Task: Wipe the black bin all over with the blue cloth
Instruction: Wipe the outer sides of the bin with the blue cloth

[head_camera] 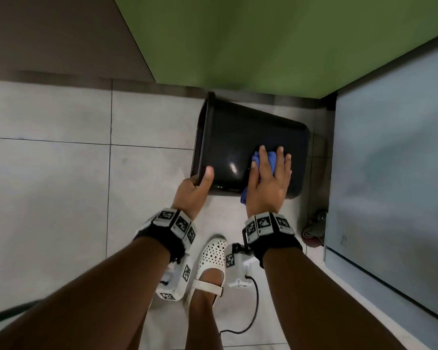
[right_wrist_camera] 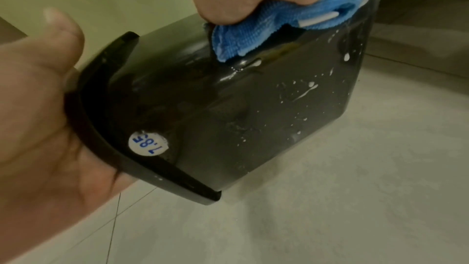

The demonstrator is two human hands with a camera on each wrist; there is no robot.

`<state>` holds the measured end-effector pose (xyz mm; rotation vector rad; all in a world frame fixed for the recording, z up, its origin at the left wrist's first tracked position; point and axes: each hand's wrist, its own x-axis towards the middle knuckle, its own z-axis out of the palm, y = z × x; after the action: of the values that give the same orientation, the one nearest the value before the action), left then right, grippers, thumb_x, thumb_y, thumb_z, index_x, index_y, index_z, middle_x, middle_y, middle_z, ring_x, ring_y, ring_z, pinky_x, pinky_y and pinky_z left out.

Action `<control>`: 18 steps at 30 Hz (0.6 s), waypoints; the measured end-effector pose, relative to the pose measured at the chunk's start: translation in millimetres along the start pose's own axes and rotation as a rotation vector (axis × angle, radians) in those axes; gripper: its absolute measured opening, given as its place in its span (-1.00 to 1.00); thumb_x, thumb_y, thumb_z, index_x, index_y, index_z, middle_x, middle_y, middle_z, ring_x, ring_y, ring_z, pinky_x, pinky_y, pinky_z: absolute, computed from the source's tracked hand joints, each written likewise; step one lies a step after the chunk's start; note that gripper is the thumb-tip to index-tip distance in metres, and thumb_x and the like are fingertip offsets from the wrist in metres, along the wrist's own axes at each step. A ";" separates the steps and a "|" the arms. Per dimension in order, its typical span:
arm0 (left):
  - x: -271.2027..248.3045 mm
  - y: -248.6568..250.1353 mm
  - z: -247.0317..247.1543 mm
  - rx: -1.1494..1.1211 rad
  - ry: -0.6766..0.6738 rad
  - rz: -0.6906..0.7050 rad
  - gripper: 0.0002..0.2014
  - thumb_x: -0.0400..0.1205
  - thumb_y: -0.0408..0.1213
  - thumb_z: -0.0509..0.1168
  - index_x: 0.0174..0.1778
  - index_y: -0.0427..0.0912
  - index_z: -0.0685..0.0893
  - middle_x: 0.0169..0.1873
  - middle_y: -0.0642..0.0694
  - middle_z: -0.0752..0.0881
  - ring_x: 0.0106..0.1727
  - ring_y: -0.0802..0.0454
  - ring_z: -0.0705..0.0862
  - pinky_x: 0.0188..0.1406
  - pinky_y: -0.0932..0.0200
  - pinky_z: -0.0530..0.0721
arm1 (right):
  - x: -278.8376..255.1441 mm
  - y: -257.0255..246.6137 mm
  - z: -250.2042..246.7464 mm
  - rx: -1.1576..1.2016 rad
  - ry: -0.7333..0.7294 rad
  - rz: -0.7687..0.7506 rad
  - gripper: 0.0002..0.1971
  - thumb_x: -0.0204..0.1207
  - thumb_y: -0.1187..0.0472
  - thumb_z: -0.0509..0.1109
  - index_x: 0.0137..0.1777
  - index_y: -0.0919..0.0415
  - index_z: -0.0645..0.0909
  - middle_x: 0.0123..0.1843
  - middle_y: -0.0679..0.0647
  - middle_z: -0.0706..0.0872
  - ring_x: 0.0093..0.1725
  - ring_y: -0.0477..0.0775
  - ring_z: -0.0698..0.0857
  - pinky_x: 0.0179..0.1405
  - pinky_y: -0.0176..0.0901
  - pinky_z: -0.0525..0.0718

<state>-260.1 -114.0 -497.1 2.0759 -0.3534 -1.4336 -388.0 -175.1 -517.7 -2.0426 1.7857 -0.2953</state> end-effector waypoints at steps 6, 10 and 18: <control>-0.3 20.4 -0.2 0.022 0.087 0.110 -0.43 0.70 0.10 -0.05 -0.53 -0.22 0.36 -0.51 -0.14 0.41 -0.42 -0.01 0.36 -0.34 0.17 0.34 | 10.9 -7.5 -6.6 0.006 -0.038 0.069 -0.59 0.67 0.04 0.12 0.52 -0.03 0.34 0.65 0.16 0.17 0.65 0.21 0.03 0.62 0.12 0.04; -4.7 46.7 -3.1 0.039 0.108 0.169 -0.42 0.72 0.08 -0.09 -0.60 -0.15 0.18 -0.61 -0.08 0.28 -0.52 0.03 0.28 -0.44 0.17 0.28 | 26.6 -19.5 -17.8 0.035 -0.009 0.125 -0.56 0.68 -0.02 0.08 0.55 -0.04 0.27 0.65 0.18 0.17 0.65 0.20 0.05 0.63 0.13 0.09; -11.1 91.5 -11.1 0.062 0.049 0.081 -0.33 0.72 0.12 -0.19 -0.47 -0.27 0.51 -0.44 -0.23 0.58 -0.35 -0.08 0.54 -0.24 0.11 0.45 | 51.1 -69.7 -40.4 -0.004 -0.201 0.006 -0.58 0.70 0.01 0.01 0.54 0.01 0.29 0.65 0.22 0.14 0.63 0.24 0.12 0.60 0.10 0.16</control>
<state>-244.3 -177.3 -431.0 2.1171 -0.4619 -1.3372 -334.4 -225.2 -456.6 -1.9919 1.6712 -0.0803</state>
